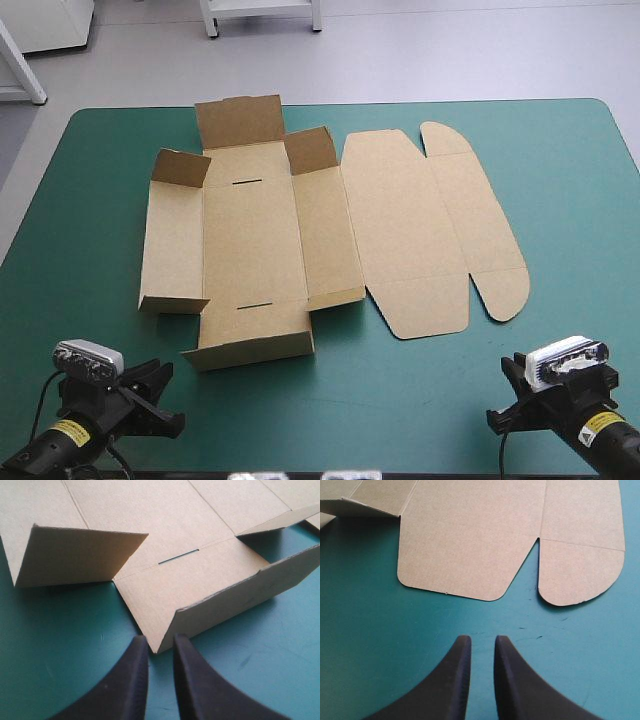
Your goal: Fold the box
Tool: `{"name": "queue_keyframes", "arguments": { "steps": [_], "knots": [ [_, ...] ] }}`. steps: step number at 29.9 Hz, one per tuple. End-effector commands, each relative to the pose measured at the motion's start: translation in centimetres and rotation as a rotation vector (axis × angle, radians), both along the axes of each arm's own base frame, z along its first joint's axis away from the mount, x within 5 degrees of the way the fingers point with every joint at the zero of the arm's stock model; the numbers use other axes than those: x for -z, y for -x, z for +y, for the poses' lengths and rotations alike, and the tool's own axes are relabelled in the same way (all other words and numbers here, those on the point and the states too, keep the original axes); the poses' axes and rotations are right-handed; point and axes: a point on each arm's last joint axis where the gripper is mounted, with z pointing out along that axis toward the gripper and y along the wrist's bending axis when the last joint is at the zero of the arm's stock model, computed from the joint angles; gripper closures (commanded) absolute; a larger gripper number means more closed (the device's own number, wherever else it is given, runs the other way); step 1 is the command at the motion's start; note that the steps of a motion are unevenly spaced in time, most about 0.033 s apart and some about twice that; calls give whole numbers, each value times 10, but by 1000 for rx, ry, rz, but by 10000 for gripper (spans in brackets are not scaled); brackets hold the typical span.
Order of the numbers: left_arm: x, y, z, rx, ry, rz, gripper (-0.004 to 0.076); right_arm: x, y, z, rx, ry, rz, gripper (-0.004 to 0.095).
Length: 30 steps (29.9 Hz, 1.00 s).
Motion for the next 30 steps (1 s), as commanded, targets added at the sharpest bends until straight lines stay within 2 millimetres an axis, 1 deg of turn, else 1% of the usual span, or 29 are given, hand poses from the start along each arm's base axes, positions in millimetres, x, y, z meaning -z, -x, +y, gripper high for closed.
{"name": "queue_keyframes", "arguments": {
  "steps": [1,15,18,20,22,26,28,30],
  "knots": [
    [-11,-4,-2,-7,45,-58,590,-15,-4,1,3,-23,-77,746],
    [-11,-4,-2,-8,48,-57,590,-15,-4,1,3,-23,-75,746],
    [-15,-4,-2,-14,59,-65,585,-16,-4,1,3,-19,-76,732],
    [-21,-6,-2,-20,61,-70,552,-17,-4,1,3,-20,-78,694],
    [-27,-9,-2,-24,58,-65,500,-20,-4,1,3,-21,-83,646],
    [-44,-23,-4,-29,41,-51,393,-30,-7,2,3,-22,-84,578],
    [-53,-32,-5,-31,29,-48,364,-35,-11,3,2,-19,-76,562],
    [-63,-42,-5,-45,20,-41,360,-40,-17,5,3,-10,-63,543]
  ]
}}
